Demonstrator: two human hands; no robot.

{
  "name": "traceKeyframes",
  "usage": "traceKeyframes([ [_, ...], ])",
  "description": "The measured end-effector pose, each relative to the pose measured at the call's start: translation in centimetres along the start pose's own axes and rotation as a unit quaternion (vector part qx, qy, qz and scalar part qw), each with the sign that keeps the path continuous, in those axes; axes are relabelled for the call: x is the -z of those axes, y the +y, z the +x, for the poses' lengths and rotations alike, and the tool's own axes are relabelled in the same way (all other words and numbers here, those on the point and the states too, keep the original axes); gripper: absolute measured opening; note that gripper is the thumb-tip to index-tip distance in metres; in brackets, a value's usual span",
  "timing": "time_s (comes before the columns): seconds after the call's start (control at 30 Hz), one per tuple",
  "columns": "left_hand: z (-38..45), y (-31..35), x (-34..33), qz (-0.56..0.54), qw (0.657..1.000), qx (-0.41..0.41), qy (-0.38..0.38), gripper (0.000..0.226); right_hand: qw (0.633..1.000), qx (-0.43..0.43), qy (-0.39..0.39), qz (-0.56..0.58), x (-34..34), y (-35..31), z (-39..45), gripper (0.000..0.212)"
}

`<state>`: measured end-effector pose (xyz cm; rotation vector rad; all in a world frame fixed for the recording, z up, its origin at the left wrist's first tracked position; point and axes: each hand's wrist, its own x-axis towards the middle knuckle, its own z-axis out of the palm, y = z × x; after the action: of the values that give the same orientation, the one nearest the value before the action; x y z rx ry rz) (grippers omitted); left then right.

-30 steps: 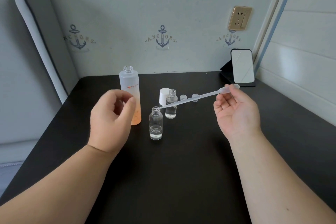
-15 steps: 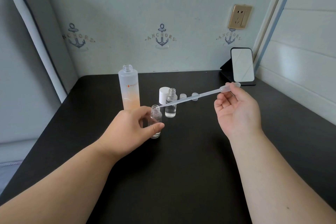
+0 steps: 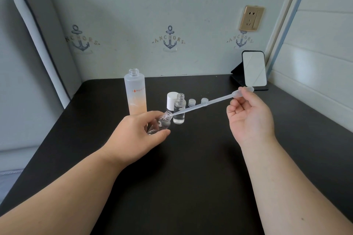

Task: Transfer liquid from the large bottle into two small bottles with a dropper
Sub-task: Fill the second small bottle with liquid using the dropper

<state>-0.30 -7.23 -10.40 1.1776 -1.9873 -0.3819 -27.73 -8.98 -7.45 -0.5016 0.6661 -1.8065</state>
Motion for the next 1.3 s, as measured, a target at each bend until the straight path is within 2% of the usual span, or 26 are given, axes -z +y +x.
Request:
traceKeyframes([
  [0.17,0.05,-0.15,-0.14,0.006,1.0,0.005,0.005,0.023,1.0,0.002,0.002,-0.002,0.14,0.06,0.05,0.021],
  [0.3,0.01,-0.27,-0.18,0.02,1.0,0.015,0.007,0.027,1.0,0.0,0.006,-0.003,0.22,0.13,0.1,0.009],
  [0.47,0.02,-0.24,-0.17,0.027,0.999,0.021,0.005,0.029,1.0,0.0,-0.003,-0.024,0.25,0.07,0.11,0.023],
  [1.2,-0.09,0.02,-0.04,0.01,1.0,0.014,0.007,0.019,0.998,0.012,0.004,-0.067,0.48,-0.03,0.32,0.005],
  [1.3,-0.04,0.19,-0.05,0.015,1.0,0.023,0.006,0.017,0.998,0.011,0.015,-0.061,0.37,0.01,0.19,0.008],
])
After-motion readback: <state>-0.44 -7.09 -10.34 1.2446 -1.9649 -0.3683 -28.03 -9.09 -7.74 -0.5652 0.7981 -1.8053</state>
